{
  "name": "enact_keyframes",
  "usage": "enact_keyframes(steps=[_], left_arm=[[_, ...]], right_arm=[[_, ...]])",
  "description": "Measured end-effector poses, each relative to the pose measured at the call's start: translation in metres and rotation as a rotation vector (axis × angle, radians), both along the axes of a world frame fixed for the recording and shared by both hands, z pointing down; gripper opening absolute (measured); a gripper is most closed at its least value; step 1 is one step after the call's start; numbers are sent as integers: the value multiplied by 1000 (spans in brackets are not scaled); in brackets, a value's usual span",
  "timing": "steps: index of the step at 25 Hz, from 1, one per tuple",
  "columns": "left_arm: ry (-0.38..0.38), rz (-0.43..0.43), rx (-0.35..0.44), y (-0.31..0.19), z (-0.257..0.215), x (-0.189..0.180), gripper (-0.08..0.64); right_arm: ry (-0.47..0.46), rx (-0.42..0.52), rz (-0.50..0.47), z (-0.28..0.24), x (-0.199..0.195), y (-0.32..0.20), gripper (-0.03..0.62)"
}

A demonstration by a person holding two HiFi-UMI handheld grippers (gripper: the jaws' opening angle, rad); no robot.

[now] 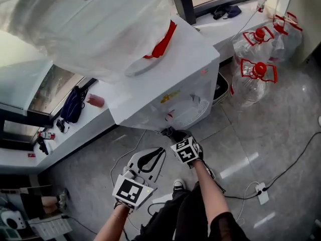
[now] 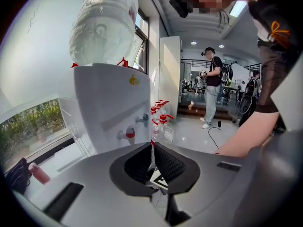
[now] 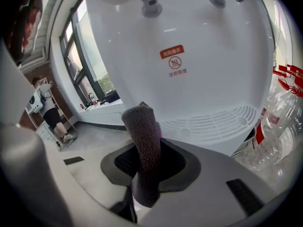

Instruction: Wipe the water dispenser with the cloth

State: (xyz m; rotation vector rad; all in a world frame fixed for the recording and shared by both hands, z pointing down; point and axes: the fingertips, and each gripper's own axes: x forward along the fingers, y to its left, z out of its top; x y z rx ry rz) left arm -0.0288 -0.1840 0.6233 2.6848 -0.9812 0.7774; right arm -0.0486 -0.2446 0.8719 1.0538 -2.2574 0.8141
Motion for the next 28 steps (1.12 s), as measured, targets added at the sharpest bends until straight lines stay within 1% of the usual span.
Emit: enact_keyframes(steps=[5,8,15,17,22,24,28], left_arm=[[29,25,-7,-6,-2,25,23],[35,36,-5,-9,-3,39,23],[32,52,-3,-17,-3,65,23],[26,48,-6,-20,1,68,23],[27,30,-14,-25,11,80,23],[26,25,-15,-27,15,83,23],[18,28,-5,-30,17,86,23]], right_arm=[[18,-3,34,3,41,-9,104],[42,4,43,2,70,-15,106],[98,25,108,3,144,-43,106],[113,31,109,4,158,-53,106],[148,46,70,4,186,-71,107],[159,54,94,3,197,-78,107],[164,62,186,5,225,-97,106]])
